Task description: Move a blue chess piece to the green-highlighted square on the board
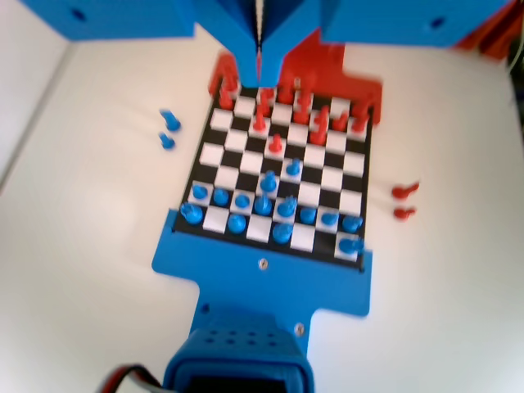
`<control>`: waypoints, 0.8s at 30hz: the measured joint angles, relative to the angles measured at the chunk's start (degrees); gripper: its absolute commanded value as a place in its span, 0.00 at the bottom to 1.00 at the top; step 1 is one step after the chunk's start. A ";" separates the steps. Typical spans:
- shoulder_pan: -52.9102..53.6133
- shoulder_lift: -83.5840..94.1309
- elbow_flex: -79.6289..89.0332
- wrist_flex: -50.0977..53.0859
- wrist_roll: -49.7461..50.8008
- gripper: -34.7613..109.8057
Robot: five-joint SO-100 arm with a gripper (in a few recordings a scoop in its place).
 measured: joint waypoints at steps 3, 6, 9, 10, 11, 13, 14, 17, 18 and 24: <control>1.85 7.65 1.32 0.79 -1.93 0.25; 3.69 15.12 4.48 0.79 -4.48 0.25; 3.96 21.45 7.91 0.79 -6.24 0.25; 4.22 23.47 9.14 0.79 -6.50 0.25; 4.39 25.22 10.55 0.44 -6.68 0.25; 5.19 28.65 13.01 -0.70 -6.94 0.25; 5.45 30.23 14.41 -1.67 -7.03 0.25; 6.06 34.10 17.75 -3.87 -7.82 0.25; 6.33 34.98 18.28 -4.39 -7.91 0.25; 6.50 41.57 22.24 -8.26 -7.47 0.25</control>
